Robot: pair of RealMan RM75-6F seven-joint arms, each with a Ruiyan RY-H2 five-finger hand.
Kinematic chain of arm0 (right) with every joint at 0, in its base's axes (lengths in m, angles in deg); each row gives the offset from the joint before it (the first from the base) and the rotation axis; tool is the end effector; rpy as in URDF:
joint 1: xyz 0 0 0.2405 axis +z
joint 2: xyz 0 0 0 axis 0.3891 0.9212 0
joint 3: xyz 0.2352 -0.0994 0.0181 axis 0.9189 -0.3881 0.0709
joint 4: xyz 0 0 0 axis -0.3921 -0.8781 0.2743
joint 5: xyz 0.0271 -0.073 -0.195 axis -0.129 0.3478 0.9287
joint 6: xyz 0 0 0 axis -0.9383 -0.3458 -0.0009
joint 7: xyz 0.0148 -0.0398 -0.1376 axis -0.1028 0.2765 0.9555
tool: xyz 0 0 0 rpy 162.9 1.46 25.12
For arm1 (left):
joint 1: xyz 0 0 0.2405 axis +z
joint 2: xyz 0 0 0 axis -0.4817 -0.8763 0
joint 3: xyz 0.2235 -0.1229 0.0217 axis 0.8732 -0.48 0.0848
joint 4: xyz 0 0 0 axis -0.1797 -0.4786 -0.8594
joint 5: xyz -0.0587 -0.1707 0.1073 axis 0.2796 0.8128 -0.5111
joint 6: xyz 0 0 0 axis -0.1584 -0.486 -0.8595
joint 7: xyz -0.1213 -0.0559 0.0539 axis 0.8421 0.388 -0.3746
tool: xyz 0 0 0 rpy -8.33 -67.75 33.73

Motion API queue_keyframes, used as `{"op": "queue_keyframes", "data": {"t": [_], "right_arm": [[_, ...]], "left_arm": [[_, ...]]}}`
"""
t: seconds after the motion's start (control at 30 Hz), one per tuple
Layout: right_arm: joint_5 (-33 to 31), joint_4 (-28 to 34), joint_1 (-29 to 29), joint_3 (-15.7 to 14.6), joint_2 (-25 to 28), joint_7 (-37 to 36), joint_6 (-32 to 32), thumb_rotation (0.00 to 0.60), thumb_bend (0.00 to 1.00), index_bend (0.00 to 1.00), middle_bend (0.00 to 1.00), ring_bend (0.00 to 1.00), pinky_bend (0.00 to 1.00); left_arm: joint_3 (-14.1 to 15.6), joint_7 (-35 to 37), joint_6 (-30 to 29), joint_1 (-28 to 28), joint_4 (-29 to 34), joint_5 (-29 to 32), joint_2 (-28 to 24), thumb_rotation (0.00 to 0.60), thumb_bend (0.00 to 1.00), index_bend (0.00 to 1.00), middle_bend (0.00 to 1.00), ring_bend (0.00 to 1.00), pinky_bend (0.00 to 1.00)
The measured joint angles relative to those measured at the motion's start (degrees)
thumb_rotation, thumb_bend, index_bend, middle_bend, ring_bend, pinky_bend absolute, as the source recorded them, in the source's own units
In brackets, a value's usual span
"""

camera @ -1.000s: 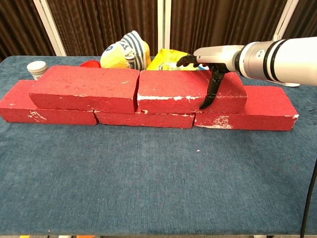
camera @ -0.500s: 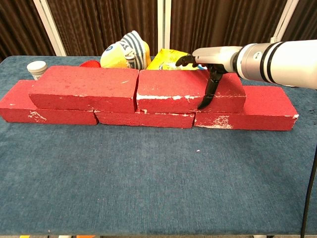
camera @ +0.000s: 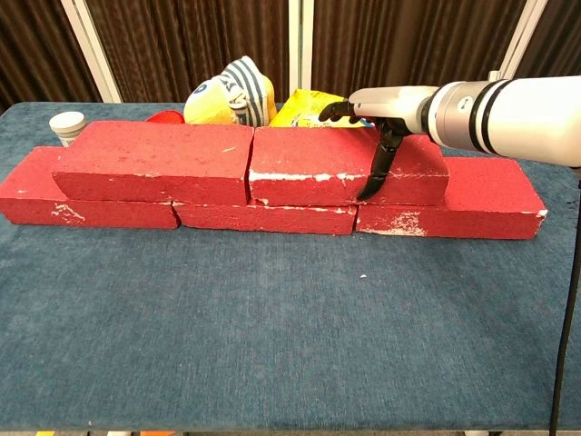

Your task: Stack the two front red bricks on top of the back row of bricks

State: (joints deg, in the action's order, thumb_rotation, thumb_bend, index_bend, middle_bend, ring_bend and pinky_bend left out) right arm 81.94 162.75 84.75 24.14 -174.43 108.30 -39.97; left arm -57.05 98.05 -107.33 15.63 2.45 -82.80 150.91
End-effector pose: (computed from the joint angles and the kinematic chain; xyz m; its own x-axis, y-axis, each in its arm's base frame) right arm -0.0928 -0.3832 -0.0396 0.4167 -0.4768 0.7740 -0.9027 -0.3172 0.2906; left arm -0.3559 0.2045 0.1203 0.1059 0.3494 0.9310 0.9881 0.0677 -0.1378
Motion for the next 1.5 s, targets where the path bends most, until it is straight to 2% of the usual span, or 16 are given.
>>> {"op": "queue_keyframes", "data": {"t": [0.47,0.8,1.0,1.2,1.33,1.5], "right_arm": [[0.6,0.0,-0.4,0.5,-0.3,-0.7,0.2,0.600,0.01,0.00,0.00,0.00,0.00],[2.6,5.9,-1.9,1.0,3.6,-1.4,-2.2,0.600,0.00,0.00,0.00,0.00,0.00],[4.9,11.3,-3.7,1.0,8.4,-1.8,-4.6,0.600,0.00,0.00,0.00,0.00,0.00],[6.7,15.1,-6.0,0.5,14.3,-1.1,-7.7,0.600,0.00,0.00,0.00,0.00,0.00],[6.5,14.9,-7.9,-0.3,16.8,-0.5,-9.4,0.600,0.01,0.00,0.00,0.00,0.00],[5.8,11.7,-8.5,-0.8,16.4,-1.0,-8.2,0.600,0.01,0.00,0.00,0.00,0.00]], "left_arm": [[0.1,0.2,-0.1,0.1,-0.2,-0.1,0.1,0.600,0.13,0.00,0.00,0.00,0.00],[-1.0,-0.7,-0.2,-0.7,0.3,0.1,-0.2,0.600,0.13,0.00,0.00,0.00,0.00],[-3.0,-2.2,0.5,-2.3,0.1,1.7,-0.5,0.600,0.13,0.00,0.00,0.00,0.00],[-6.0,-4.5,4.3,-5.4,-2.2,5.6,0.7,0.600,0.14,0.00,0.00,0.00,0.00],[-8.1,-5.9,7.5,-8.3,-5.4,8.1,2.8,0.600,0.15,0.00,0.00,0.00,0.00],[-10.1,-8.4,10.3,-11.5,-9.4,10.2,6.3,0.600,0.15,0.00,0.00,0.00,0.00]]}}
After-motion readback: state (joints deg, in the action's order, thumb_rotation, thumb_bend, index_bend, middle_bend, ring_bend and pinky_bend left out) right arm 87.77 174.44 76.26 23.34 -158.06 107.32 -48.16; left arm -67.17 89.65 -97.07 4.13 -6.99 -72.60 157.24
